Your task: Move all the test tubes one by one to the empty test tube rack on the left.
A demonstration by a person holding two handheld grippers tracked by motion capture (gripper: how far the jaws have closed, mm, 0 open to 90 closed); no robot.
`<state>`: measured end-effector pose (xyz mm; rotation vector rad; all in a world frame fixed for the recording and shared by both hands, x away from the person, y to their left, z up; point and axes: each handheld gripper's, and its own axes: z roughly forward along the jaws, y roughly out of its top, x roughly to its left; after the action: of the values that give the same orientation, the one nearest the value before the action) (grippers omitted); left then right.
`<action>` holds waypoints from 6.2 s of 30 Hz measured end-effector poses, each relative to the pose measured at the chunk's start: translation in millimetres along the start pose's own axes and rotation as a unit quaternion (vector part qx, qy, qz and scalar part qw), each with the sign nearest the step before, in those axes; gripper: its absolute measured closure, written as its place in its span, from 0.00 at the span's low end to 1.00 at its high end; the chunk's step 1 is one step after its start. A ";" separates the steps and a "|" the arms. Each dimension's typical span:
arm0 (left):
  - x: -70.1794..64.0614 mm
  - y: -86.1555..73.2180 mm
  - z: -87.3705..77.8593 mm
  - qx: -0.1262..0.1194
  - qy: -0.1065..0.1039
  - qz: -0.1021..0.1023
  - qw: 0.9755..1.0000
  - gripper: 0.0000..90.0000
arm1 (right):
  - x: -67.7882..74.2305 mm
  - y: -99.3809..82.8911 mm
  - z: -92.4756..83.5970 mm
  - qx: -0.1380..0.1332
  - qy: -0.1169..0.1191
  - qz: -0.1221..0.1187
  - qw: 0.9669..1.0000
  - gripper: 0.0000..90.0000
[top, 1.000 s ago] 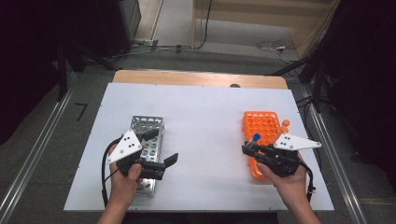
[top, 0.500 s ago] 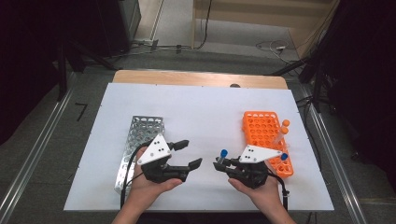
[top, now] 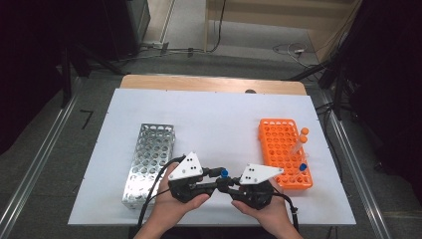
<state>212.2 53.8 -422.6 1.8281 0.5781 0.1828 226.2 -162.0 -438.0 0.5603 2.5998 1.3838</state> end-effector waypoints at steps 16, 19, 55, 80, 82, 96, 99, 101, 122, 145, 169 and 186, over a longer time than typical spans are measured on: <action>9.3 7.1 -16.0 -0.019 0.044 -0.007 0.999 0.85 | -8.5 -10.8 -14.1 -0.036 -0.003 0.023 0.999 0.52; 16.7 7.7 -24.1 -0.027 0.061 -0.015 0.998 0.85 | -11.6 -17.9 -21.6 -0.040 -0.006 0.023 0.999 0.40; 139.2 20.9 -88.0 -0.089 0.266 -0.075 0.957 0.86 | -24.2 -57.0 -39.8 -0.048 -0.007 0.058 0.997 0.00; 164.4 2.7 -58.7 -0.006 0.297 -0.105 0.949 0.85 | -23.9 -57.6 -40.0 -0.051 -0.012 0.049 0.997 0.00; 164.7 2.5 -58.0 -0.002 0.296 -0.109 0.949 0.85 | -23.6 -57.4 -40.1 -0.051 -0.012 0.049 0.997 0.00; 159.2 5.6 -64.7 -0.011 0.281 -0.122 0.952 0.56 | -23.7 -54.5 -46.3 -0.060 -0.021 0.046 0.997 0.00; 150.6 8.7 -67.3 -0.016 0.274 -0.119 0.954 0.42 | -23.6 -52.6 -49.8 -0.063 -0.027 0.044 0.997 0.00; 143.6 9.6 -68.4 -0.020 0.272 -0.118 0.955 0.33 | -24.7 -51.9 -52.3 -0.067 -0.029 0.046 0.996 0.00; 60.2 2.7 -87.2 -0.070 0.200 -0.079 0.974 0.00 | -43.6 -51.0 -88.4 -0.097 -0.071 0.060 0.991 0.00; 47.0 -20.6 -90.9 -0.065 0.180 -0.070 0.979 0.00 | -62.7 -63.7 -125.3 -0.115 -0.118 0.083 0.983 0.00; 46.8 -20.6 -89.8 -0.065 0.179 -0.072 0.979 0.00 | -96.9 -97.5 -130.0 -0.082 -0.145 0.148 0.975 0.19; 46.6 -20.7 -90.1 -0.064 0.178 -0.072 0.979 0.00 | -109.8 -116.9 -123.9 -0.022 -0.146 0.150 0.978 0.66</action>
<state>210.1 157.3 -419.1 1.6301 0.9246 0.4453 260.7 -359.2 -469.4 1.0955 2.3147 1.3139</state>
